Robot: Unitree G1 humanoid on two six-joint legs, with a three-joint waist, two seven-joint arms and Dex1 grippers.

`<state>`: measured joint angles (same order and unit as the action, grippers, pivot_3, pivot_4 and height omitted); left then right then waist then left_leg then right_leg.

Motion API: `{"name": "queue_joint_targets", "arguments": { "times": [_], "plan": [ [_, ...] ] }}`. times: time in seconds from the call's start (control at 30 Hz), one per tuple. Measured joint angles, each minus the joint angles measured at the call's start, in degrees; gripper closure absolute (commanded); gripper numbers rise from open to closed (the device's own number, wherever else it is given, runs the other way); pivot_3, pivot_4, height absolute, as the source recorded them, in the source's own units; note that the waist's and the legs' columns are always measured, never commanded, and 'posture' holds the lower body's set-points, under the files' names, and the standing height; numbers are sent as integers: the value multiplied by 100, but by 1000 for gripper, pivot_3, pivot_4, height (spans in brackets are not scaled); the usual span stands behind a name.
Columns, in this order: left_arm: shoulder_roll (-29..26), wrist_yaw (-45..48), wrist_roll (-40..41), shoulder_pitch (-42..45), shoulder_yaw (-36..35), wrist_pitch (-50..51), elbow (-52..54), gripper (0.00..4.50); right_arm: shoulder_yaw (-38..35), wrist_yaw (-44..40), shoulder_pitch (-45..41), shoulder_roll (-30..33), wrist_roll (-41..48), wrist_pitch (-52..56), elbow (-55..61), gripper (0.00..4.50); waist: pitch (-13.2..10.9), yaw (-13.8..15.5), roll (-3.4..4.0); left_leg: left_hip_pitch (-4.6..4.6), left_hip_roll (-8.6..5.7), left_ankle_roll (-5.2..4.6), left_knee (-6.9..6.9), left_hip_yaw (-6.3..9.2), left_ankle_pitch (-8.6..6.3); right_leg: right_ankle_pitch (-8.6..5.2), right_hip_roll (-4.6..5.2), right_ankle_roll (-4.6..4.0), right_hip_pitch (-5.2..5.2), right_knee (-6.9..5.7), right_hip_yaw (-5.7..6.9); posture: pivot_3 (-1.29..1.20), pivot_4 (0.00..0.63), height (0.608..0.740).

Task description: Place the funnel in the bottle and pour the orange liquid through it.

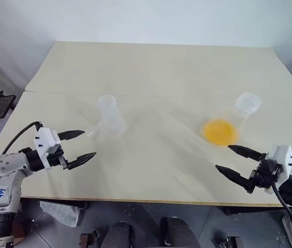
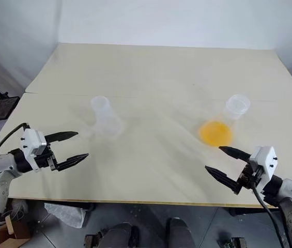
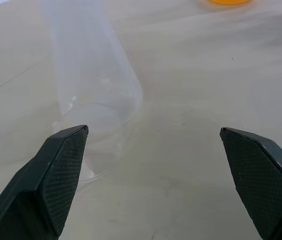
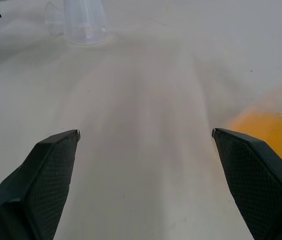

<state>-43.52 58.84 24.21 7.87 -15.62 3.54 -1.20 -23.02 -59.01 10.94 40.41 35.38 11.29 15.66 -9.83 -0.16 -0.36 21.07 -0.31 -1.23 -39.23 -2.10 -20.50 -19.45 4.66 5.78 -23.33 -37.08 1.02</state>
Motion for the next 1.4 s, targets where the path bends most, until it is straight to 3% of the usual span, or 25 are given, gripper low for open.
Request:
{"name": "queue_joint_targets", "arguments": {
  "times": [0.57,0.8,1.0,1.27,1.4],
  "plan": [
    [256,-337,134,-233,-175,259,92,0,7,-255,-108,-2,11,-142,-136,48,0,-6,0,-2,0,2,0,2,1,0,-1,0,-1,-4,0,0,150,740],
    [411,-898,410,-1016,-1351,364,-157,0,502,83,-655,-235,444,291,650,48,0,-84,0,-6,3,5,1,3,1,0,-1,0,-4,-5,-1,0,150,740],
    [436,-1003,521,-1347,-1948,398,-843,0,921,683,-1327,-323,667,731,1243,48,4,-16,-7,-5,1,4,0,5,1,0,4,-1,-1,9,2,0,150,740],
    [436,-768,641,-1477,-1967,479,-805,0,1010,948,-1245,-311,802,1007,1591,48,7,4,-13,0,0,1,0,10,-1,0,7,-1,0,10,7,0,150,740],
    [417,-688,798,-992,-1709,747,-556,0,820,957,-938,-233,805,1017,1592,48,10,11,-17,0,0,1,0,11,-1,0,6,-1,2,8,7,0,150,740]
  ]
}}
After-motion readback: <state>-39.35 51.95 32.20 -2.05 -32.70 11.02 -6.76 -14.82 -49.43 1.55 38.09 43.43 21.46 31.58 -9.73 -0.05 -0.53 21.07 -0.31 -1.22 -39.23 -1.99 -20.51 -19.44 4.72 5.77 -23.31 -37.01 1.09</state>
